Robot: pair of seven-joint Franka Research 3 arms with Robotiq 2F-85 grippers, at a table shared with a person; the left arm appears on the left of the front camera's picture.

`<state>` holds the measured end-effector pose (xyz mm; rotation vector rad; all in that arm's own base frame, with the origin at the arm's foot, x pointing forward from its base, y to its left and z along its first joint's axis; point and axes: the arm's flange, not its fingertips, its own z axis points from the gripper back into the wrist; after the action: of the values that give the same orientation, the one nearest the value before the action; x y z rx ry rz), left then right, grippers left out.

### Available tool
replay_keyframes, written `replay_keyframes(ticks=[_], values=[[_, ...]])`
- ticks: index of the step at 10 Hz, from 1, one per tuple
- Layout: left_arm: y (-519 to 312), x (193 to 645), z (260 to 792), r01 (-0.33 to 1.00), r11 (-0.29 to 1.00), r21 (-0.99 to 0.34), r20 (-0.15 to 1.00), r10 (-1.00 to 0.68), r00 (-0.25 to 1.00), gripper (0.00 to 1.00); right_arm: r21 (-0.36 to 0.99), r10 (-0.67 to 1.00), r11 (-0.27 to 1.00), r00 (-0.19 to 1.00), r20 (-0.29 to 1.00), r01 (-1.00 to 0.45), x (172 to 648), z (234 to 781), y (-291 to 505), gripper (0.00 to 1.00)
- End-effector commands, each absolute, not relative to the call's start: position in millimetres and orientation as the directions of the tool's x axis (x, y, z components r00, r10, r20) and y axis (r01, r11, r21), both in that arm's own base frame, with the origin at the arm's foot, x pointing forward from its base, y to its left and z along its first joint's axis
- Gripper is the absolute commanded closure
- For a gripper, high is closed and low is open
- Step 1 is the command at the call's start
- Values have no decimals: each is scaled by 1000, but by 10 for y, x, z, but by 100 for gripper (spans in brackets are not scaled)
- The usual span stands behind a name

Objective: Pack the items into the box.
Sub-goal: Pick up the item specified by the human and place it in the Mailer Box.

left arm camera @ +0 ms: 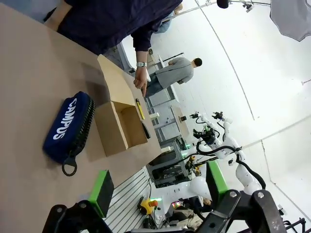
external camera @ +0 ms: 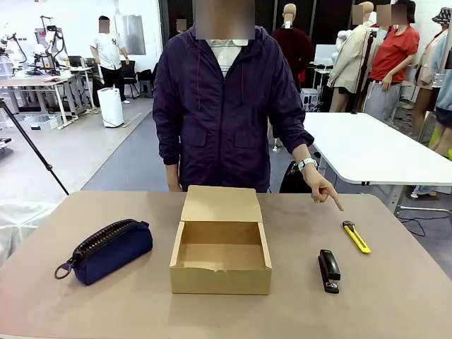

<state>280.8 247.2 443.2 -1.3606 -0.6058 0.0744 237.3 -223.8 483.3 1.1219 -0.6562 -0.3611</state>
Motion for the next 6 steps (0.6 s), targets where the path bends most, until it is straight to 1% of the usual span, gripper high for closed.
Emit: replay_keyframes(ticks=[1,2,3,4,5,6], values=[[2469,2784,4442,299,223,-928,366,387,846,0,828,-426,560,855,296,-7,2744,4960,-2024,0],[2469,2784,4442,299,223,-928,366,387,846,0,685,-256,728,936,241,23,3182,5051,-1769,0],[2469,2784,4442,299,223,-928,366,387,846,0,555,-160,831,966,201,22,3555,5080,-1529,0],[2469,2784,4442,299,223,-928,366,387,846,0,361,-89,932,987,135,35,3849,5035,-1275,0],[2469,2784,4442,299,223,-928,366,387,846,0,150,-50,988,993,112,33,4041,4972,-1099,0],[2469,2784,4442,299,223,-928,366,387,846,0,0,-19,1000,994,107,19,4169,4935,-941,0]])
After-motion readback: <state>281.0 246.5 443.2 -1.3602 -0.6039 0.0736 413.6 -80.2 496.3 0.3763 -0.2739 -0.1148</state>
